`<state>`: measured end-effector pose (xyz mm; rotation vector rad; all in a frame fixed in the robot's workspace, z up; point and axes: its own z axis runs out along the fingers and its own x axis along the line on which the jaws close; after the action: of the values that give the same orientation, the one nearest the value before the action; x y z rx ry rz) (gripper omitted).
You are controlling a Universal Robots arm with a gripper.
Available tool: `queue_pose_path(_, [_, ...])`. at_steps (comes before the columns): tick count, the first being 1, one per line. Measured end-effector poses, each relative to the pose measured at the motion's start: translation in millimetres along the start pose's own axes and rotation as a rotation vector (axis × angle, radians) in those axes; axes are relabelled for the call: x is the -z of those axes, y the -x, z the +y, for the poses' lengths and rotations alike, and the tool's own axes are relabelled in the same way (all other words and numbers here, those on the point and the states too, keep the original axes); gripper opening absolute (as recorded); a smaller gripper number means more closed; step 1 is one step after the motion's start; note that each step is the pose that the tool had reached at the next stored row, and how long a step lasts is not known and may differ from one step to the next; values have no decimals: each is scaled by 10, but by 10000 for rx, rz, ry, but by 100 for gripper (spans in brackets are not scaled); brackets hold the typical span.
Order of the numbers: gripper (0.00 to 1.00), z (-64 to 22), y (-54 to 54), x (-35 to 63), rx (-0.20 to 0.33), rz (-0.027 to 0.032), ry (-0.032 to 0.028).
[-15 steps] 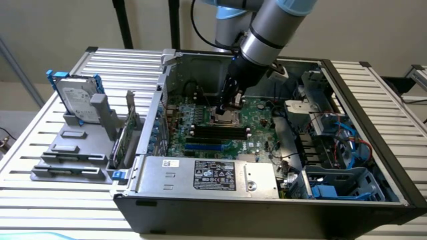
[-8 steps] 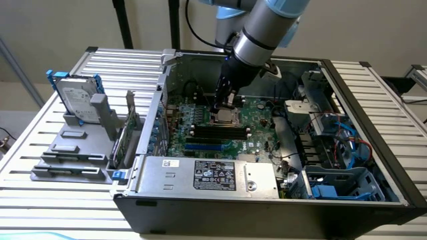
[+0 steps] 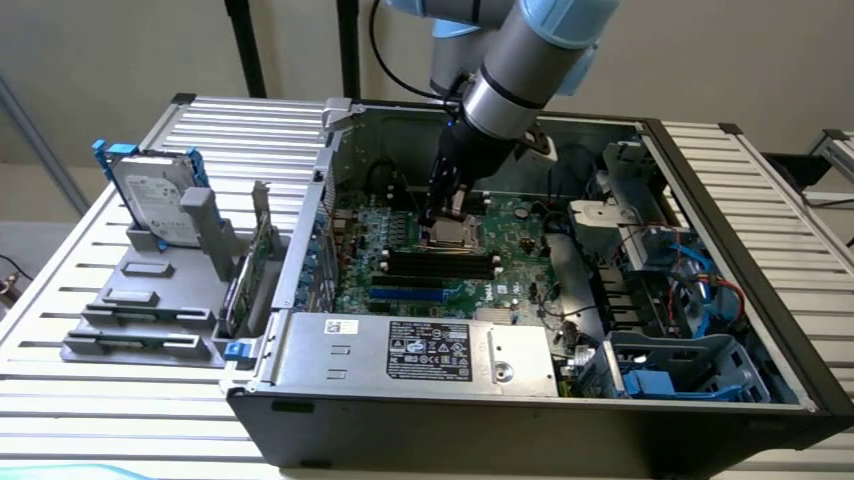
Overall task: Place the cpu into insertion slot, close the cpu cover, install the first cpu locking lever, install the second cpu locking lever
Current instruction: 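Close the cpu cover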
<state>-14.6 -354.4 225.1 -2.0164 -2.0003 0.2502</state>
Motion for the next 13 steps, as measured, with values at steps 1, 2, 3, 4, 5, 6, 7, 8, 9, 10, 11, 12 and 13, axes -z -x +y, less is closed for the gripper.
queue_pose_path(1, [11,6,-3,-17,3,11,-1])
queue_pose_path(2, [11,11,-7,-33,8,28,-1])
queue_pose_path(3, [11,16,-12,-47,15,55,-1])
queue_pose_path(4, [11,20,-19,-61,23,83,-2])
queue_pose_path(5, [11,25,-24,-75,30,109,-2])
queue_pose_path(6, [11,30,-30,-91,37,133,-3])
queue_pose_path(7, [11,35,-32,-105,45,154,-3])
queue_pose_path(8, [11,40,-34,-120,52,177,-3])
queue_pose_path(9, [11,45,-36,-135,57,198,-4])
queue_pose_path(10, [11,50,-37,-150,63,218,-4])
queue_pose_path(11, [11,55,-38,-165,69,239,-4])
queue_pose_path(12, [11,60,-37,-180,74,260,-5])
queue_pose_path(13, [11,65,-37,-194,79,281,-5])
